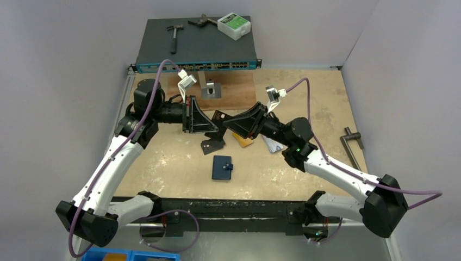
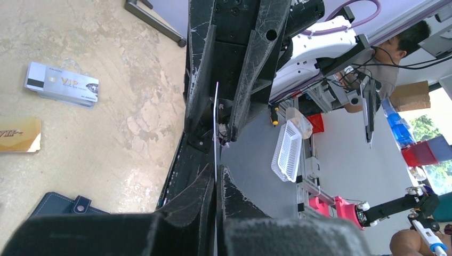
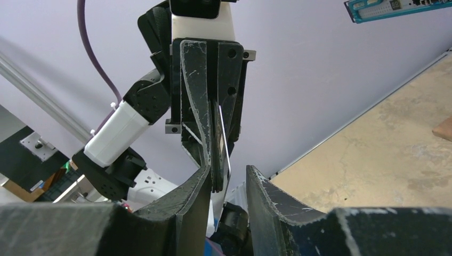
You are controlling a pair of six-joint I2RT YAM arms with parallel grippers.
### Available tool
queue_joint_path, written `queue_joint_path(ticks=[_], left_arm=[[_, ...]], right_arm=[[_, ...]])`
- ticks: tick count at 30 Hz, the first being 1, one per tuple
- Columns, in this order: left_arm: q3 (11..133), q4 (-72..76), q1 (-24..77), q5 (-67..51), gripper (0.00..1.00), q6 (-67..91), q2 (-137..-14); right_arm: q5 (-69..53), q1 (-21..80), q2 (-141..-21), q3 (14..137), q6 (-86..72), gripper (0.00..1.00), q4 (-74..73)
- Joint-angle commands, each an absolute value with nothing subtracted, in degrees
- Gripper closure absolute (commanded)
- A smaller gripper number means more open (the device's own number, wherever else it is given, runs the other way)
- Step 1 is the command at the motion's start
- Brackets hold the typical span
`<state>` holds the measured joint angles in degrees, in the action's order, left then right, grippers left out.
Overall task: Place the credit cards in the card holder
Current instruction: Pick up the credit card from the center of the board.
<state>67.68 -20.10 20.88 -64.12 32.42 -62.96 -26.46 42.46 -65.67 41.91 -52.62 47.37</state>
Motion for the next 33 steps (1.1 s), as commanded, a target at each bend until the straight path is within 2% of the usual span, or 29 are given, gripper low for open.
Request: queue_joint_path(ticks=[1, 4, 8, 9, 15, 21, 24, 26, 30, 31, 33], left_arm=[[67.5, -17.5, 20.2, -65.0, 1.0, 33.6, -61.7], [67.6, -17.4, 20.2, -64.4, 1.0, 33.6, -61.7], [67.8, -17.5, 20.2, -63.8, 1.0, 33.9, -62.1], [67.8, -17.5, 20.2, -63.6, 1.0, 33.9, -62.1], [67.8, -18.1, 20.2, -62.8, 1.0, 33.7, -62.3], [67.9, -18.0, 20.2, -63.0, 1.0, 33.8, -62.6], [67.9, -17.9, 20.2, -63.1, 1.0, 33.8, -62.6], [67.9, -17.8, 20.2, -63.2, 1.0, 33.8, -62.5], [67.7, -19.0, 20.2, -63.0, 1.0, 32.5, -62.4], [68.0, -20.5, 20.2, -62.5, 0.93, 31.2, -62.3], [69.4, -26.9, 20.2, -60.1, 0.71, 26.0, -62.5]], right_arm=[[-24.9, 42.8, -64.0, 41.7, -52.8, 0.7, 49.0], [-25.5, 42.9, -64.5, 41.1, -54.1, 0.78, 50.6], [-25.4, 44.0, -66.2, 41.0, -55.4, 0.98, 53.1], [-25.3, 44.5, -66.7, 41.3, -55.5, 1.0, 53.2], [-25.5, 47.1, -70.3, 43.7, -55.4, 1.0, 54.4], [-25.6, 47.7, -72.0, 44.0, -56.5, 0.9, 56.4], [-25.6, 47.8, -72.3, 44.1, -56.4, 0.93, 56.4], [-24.8, 47.8, -72.0, 43.8, -56.2, 1.0, 56.1], [-23.6, 47.8, -69.5, 42.5, -55.2, 1.0, 54.8], [-23.4, 47.4, -68.7, 42.7, -54.4, 1.0, 53.0], [-22.4, 46.3, -66.5, 43.4, -51.8, 1.0, 45.8]])
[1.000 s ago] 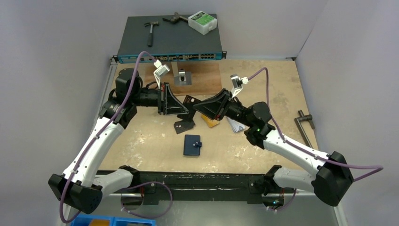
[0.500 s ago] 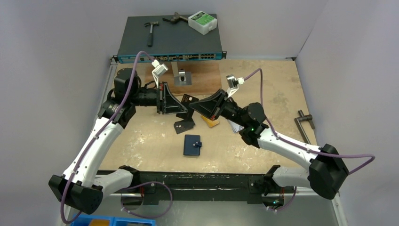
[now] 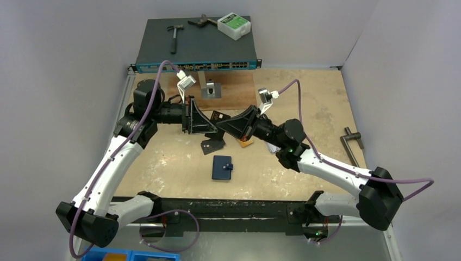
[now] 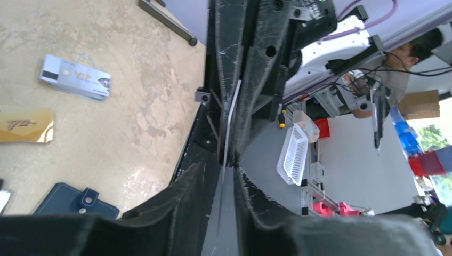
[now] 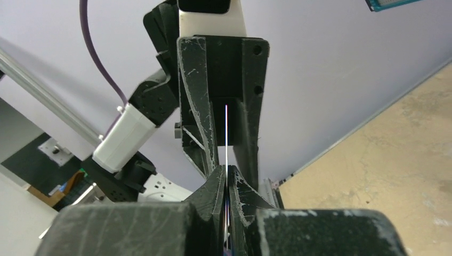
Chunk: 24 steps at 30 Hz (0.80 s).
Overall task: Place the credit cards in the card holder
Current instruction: Pick up the credit card from the center of the board, then open the card holder at the center of the board.
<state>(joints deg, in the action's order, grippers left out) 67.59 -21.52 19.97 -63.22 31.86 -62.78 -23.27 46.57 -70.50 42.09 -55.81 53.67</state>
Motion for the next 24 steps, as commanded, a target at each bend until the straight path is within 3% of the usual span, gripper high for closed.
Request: queue_joint_path(ticks=[1, 6, 11, 16, 24], left_arm=[[70.2, -31.8, 20.2, -58.6, 0.66, 22.7, -62.6], [67.8, -45.0, 20.3, -42.6, 0.62, 9.2, -63.5], [53.0, -36.6, 22.2, -33.4, 0.61, 12.6, -60.9], [51.2, -35.8, 22.8, -31.1, 0.61, 10.7, -64.5], [50.2, -39.0, 24.3, -30.9, 0.62, 0.7, -63.4]], right_arm=[[-22.0, 45.5, -65.5, 43.7, -50.4, 1.0, 41.6], [-17.2, 44.5, -63.6, 44.8, -41.3, 1.0, 17.0], [-9.8, 50.0, -68.3, 43.4, -37.0, 1.0, 5.9], [-1.5, 57.1, -78.3, 48.3, -35.4, 1.0, 0.1], [6.6, 59.9, -89.7, 54.7, -32.6, 1.0, -6.5]])
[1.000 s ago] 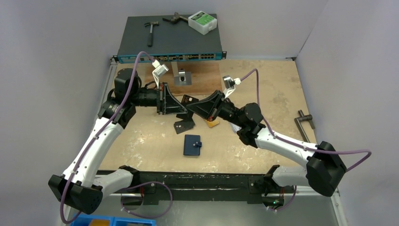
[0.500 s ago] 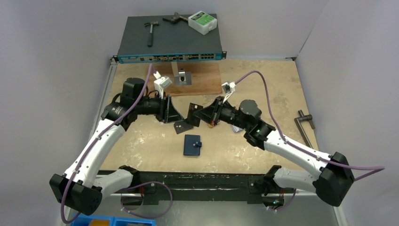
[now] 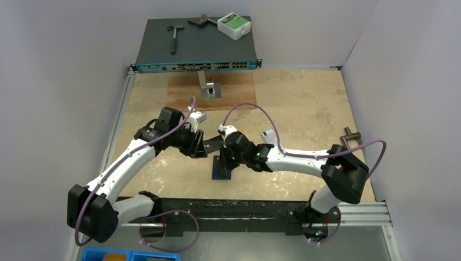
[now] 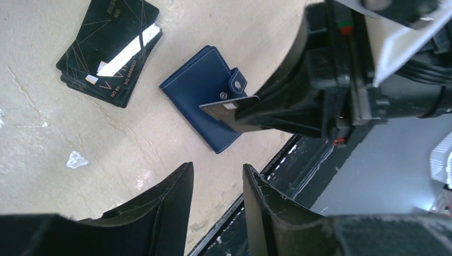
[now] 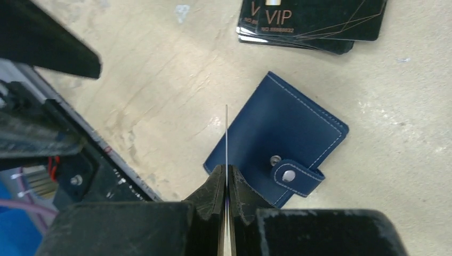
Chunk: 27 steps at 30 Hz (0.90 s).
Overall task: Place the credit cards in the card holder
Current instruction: Open the card holder at the center of the board.
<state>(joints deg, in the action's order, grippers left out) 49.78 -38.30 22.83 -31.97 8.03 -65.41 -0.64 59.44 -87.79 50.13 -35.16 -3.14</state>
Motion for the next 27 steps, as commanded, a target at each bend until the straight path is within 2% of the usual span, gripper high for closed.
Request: queue_joint_path(ticks=[1, 7, 15, 20, 23, 27], left_arm=[[50.6, -40.3, 25.0, -29.8, 0.62, -2.1, -63.0], [55.9, -48.2, 32.8, -26.7, 0.61, -13.1, -63.6], [48.9, -39.9, 52.0, -11.6, 0.59, -19.9, -63.2], [47.4, -34.2, 57.0, -6.2, 0.54, -18.2, -68.5], [47.7, -31.9, 60.3, -1.4, 0.45, -19.9, -72.5], [48.9, -28.1, 61.0, 4.8, 0.44, -19.5, -75.7]], right_arm=[[7.6, 59.9, -90.3, 54.8, -32.6, 1.0, -6.6], [11.5, 59.9, -91.1, 54.4, -33.1, 1.0, -6.9], [10.2, 56.0, -85.3, 48.1, -35.9, 1.0, -3.3], [8.2, 52.1, -82.5, 44.7, -35.8, 1.0, -1.9], [5.4, 49.7, -80.5, 42.2, -36.6, 1.0, 0.3], [0.5, 46.1, -78.0, 39.1, -38.8, 1.0, 3.6]])
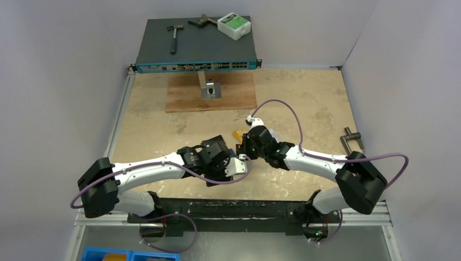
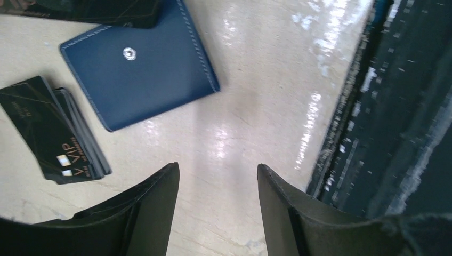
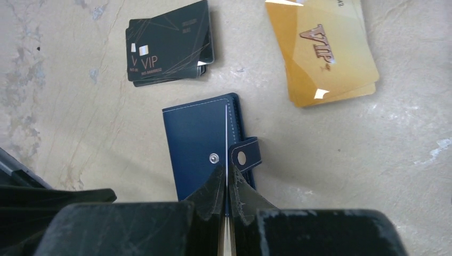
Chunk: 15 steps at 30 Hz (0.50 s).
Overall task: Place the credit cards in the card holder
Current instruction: Open the card holder at the center of the board.
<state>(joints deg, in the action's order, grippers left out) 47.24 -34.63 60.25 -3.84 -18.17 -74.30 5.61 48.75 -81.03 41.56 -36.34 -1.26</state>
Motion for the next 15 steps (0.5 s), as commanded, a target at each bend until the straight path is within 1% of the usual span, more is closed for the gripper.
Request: queue_joint_path(ticks=[1, 4, 7, 12, 15], left_arm=[[49.3, -27.7, 61.0, 5.5, 0.44, -19.4, -75.7], [51.8, -30.0, 60.9, 7.2, 0.44, -16.4, -75.5], [54.5, -30.9, 61.0, 9.0, 0.44, -11.1, -76.2], [55.3, -27.6, 62.7, 7.7, 0.43, -8.0, -80.0], [57.3, -27.7, 62.9, 7.2, 0.12, -7.3, -84.8]], right_arm=[[-1.0, 44.8, -77.2, 38.1, -39.5, 1.0, 4.4], [-4.5, 41.6, -75.1, 35.1, -40.4, 1.0, 5.5], [-4.9, 40.2, -74.1, 33.5, -40.1, 1.0, 4.9], [-5.7, 38.7, -73.4, 31.5, -40.3, 1.0, 6.0], [-6.0, 38.1, -73.5, 30.9, -40.3, 1.0, 6.9]])
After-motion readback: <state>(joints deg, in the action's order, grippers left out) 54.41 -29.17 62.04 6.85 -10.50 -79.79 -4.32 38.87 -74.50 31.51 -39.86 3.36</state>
